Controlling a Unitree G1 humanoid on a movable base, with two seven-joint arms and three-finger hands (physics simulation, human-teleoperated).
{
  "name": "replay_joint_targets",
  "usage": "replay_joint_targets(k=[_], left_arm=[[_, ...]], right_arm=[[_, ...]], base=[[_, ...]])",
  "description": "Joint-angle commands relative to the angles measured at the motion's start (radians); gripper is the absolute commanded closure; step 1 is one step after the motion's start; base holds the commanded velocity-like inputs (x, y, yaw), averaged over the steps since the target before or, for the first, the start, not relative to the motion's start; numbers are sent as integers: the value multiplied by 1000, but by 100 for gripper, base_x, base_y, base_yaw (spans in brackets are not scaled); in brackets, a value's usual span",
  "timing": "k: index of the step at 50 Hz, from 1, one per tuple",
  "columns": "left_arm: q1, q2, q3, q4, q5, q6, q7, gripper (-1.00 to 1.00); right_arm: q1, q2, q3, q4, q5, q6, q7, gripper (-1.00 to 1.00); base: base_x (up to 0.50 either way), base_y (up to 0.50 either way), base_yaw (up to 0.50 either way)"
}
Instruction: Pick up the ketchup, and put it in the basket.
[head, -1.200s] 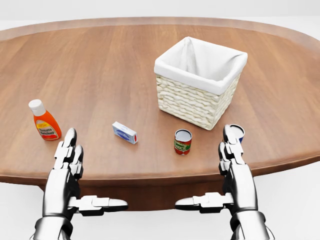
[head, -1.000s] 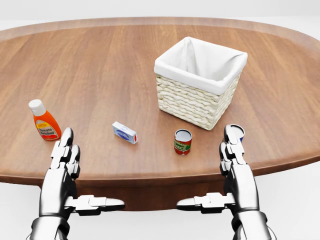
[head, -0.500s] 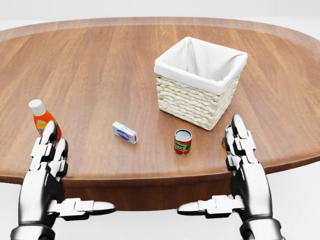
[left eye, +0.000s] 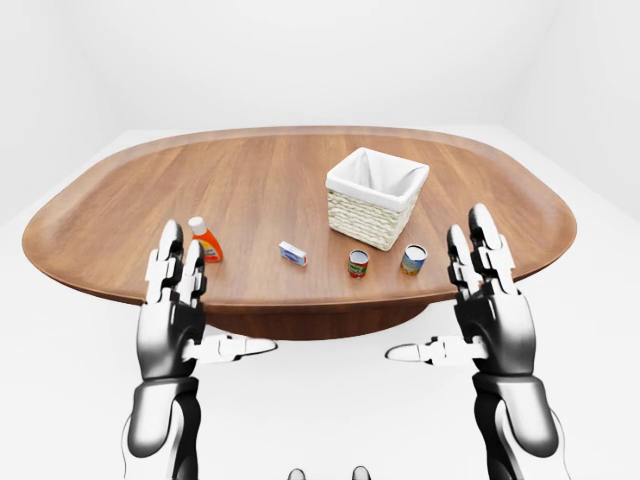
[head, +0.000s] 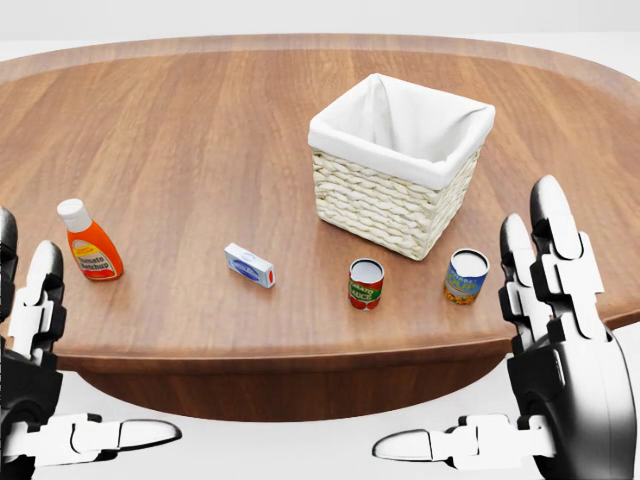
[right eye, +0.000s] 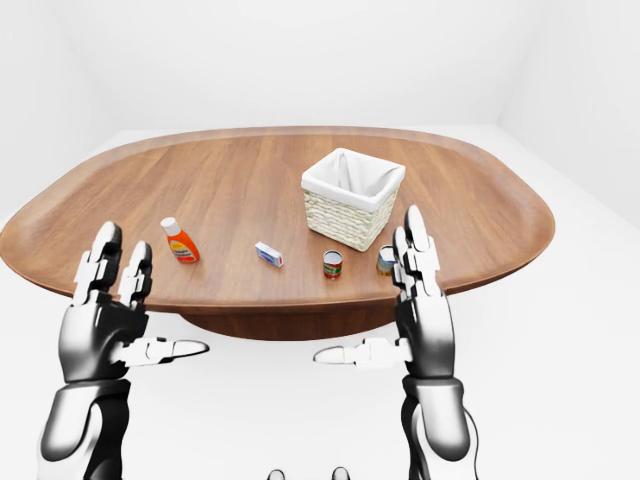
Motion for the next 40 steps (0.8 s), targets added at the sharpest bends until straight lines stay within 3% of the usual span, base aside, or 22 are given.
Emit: replay_joint_targets(k=[1, 14, 27, 40], left_arm=[[15, -7, 16, -46, -25, 0, -11, -100], [29, -11, 15, -74, -29, 0, -18, -100], [27, -9, 6, -56, -17, 0, -21, -100], [35, -7, -10, -72, 2, 0, -22, -100]], right_arm=[[16, -2, 16, -22, -10, 0, 1, -100], [9, -10, 35, 19, -37, 0, -5, -100], [14, -6, 46, 18, -52, 0, -25, -100], [7, -9, 61, 18, -79, 0, -60, -100]], base=[[0, 0, 0], [0, 0, 0], [0, 48, 0], [0, 0, 0]])
